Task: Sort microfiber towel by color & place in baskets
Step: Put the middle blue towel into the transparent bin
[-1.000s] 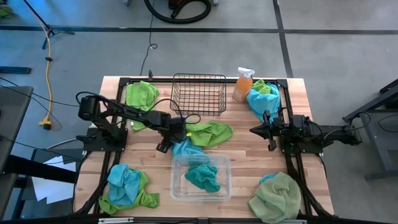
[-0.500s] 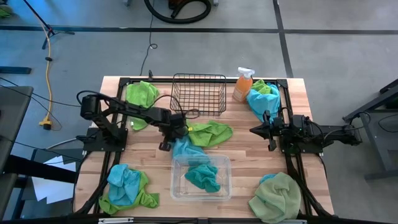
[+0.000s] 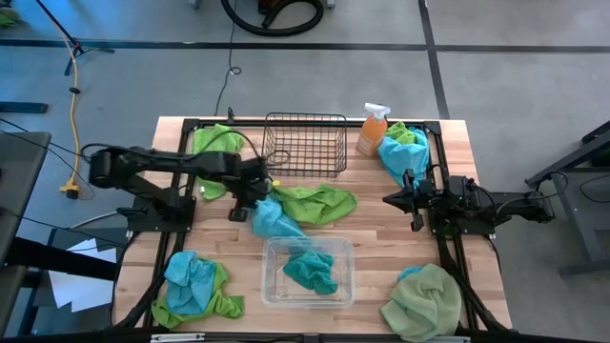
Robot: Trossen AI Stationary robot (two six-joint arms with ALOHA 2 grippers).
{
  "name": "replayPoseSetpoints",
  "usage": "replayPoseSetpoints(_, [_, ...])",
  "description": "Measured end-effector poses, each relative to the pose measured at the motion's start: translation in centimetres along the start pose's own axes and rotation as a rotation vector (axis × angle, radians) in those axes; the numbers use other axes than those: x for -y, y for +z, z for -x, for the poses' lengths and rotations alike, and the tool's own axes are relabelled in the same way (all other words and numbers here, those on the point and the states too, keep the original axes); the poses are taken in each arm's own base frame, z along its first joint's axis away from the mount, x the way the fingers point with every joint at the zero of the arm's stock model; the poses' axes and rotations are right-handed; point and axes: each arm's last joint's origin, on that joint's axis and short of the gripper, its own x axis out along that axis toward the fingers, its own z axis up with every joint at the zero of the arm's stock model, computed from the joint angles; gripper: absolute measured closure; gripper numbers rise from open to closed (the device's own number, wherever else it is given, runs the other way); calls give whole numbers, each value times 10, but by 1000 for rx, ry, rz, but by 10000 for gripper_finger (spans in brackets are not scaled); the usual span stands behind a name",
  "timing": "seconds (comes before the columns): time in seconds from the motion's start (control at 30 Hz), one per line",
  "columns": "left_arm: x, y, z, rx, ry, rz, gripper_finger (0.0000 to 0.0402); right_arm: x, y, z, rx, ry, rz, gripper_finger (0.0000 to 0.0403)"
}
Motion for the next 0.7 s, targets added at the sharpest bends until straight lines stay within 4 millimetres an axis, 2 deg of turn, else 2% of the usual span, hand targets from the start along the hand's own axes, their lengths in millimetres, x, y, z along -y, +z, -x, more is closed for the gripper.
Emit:
replayPoseSetpoints(0.17, [12,-15,36,45,40,8,401,0,0,0,0,0,0,402])
replayPoseSetpoints(0.4, [24,-30,73,168,135,77,402,0,0,0,0,0,0,402])
replayPoseSetpoints(0.6, [28,-28,100,276,198,104,401,0,0,0,0,0,0,402])
replayPoseSetpoints(0.7, [28,-19,115,365,220,109,401,0,0,0,0,0,0,402])
